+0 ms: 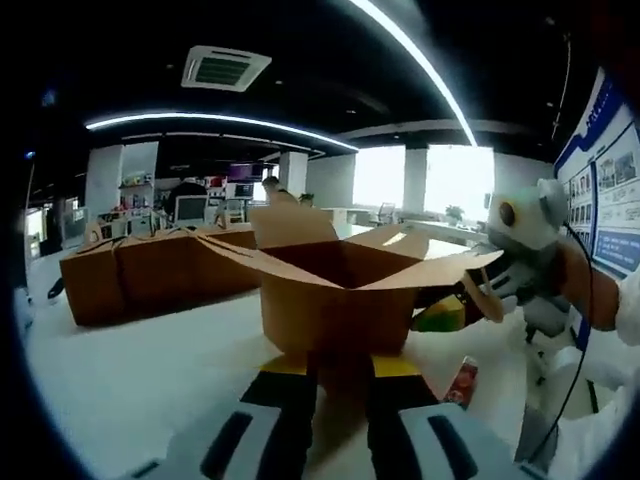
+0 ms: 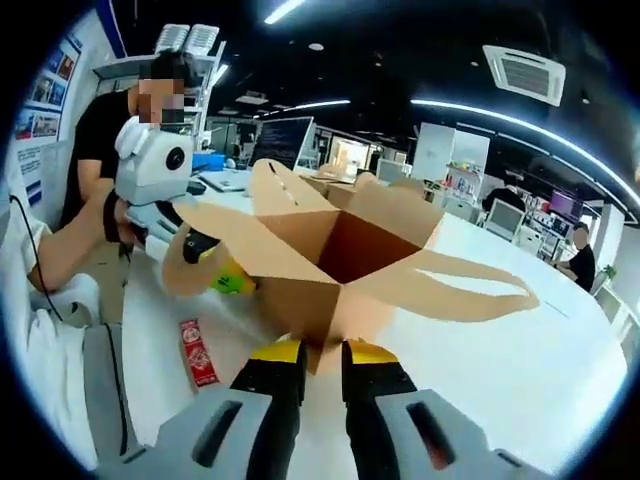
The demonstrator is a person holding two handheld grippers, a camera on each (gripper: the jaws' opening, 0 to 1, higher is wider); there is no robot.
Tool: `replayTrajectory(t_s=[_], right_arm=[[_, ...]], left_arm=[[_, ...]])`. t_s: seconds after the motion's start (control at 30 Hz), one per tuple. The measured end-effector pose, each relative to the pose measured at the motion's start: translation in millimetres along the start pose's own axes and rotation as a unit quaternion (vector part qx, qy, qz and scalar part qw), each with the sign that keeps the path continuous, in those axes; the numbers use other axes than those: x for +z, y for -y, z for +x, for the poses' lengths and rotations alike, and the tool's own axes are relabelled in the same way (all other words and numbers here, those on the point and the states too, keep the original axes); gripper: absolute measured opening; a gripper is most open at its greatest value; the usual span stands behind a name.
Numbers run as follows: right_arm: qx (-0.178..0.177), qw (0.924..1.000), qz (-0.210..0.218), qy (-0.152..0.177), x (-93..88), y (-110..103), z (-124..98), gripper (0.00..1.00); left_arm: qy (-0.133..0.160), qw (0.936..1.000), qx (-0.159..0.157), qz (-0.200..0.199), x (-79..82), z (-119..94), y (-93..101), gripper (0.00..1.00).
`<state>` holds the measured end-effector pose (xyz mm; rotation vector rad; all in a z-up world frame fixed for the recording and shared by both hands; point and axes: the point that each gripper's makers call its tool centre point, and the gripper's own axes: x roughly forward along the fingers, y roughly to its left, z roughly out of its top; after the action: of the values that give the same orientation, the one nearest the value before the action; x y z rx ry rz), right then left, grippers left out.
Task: Pick up one paper box from the group, open the paper box, and remove the item inside
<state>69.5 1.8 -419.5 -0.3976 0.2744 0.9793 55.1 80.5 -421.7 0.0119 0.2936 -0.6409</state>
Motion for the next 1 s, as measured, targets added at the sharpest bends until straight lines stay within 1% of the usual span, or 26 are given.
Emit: replayTrajectory(t_s=[0.13, 0.33, 0.47, 0.57, 0.63, 0.67, 0.7, 0.77, 0.8, 0.83, 0.87, 0.9, 0.97, 1.0], right_arm=[[-0.004, 1.0, -0.006, -0.003, 1.4, 5, 6, 0.16], [-0.011, 0.9999, -0.006, -0.006, 3.1, 13, 13, 0.16], [-0.016, 0.9998, -0.011, -0.007, 3.7, 18, 17, 0.16], [-0.014, 0.9999, -0.005, -0.006, 3.6, 18, 17, 0.16], [-0.008, 0.9999, 0.003, -0.006, 3.1, 15, 14, 0.16], [-0.006, 0.9999, 0.006, -0.006, 2.9, 14, 11, 0.17], [-0.004, 0.9999, 0.014, -0.004, 3.5, 12, 7, 0.18], [-0.003, 0.9997, 0.025, 0.005, 4.7, 10, -3, 0.18], [-0.001, 0.9995, 0.03, 0.008, 4.5, 8, -9, 0.18], [0.001, 0.9993, 0.036, 0.012, 3.9, 5, -14, 0.18], [0.008, 0.9989, 0.045, 0.015, 3.2, 0, -19, 0.18], [0.019, 0.9984, 0.051, 0.016, 1.1, -7, -27, 0.18], [0.034, 0.9976, 0.058, 0.014, -2.3, -18, -37, 0.18], [0.047, 0.9971, 0.059, 0.013, -4.1, -26, -41, 0.18]], left_arm=[[0.002, 0.9999, 0.008, -0.01, 1.6, 4, -5.4, 0.21], [0.01, 0.9997, 0.023, -0.002, 4.0, 14, -16.0, 0.21], [0.022, 0.999, 0.027, -0.029, 4.5, 18, -21.1, 0.21], [0.024, 0.9984, 0.027, -0.043, 4.0, 17, -21.7, 0.21], [0.023, 0.9978, 0.035, -0.051, 3.0, 12, -22.3, 0.29], [0.025, 0.9977, 0.035, -0.052, 3.9, 8, -21.7, 0.34], [0.028, 0.9976, 0.032, -0.055, 5.1, 4, -20.3, 0.36], [0.033, 0.9973, 0.019, -0.063, 7.1, -6, -14.7, 0.35], [0.026, 0.9979, 0.0, -0.06, 4.6, -11, -7.6, 0.35], [0.01, 0.9983, -0.024, -0.053, -1.3, -18, 2.1, 0.35], [0.001, 0.9981, -0.044, -0.044, -5.3, -22, 10.7, 0.35], [-0.003, 0.9975, -0.057, -0.041, -7.5, -25, 16.7, 0.35], [-0.014, 0.9945, -0.099, -0.029, -14.3, -34, 35.2, 0.35], [-0.01, 0.993, -0.115, -0.027, -13.4, -36, 41.7, 0.36]])
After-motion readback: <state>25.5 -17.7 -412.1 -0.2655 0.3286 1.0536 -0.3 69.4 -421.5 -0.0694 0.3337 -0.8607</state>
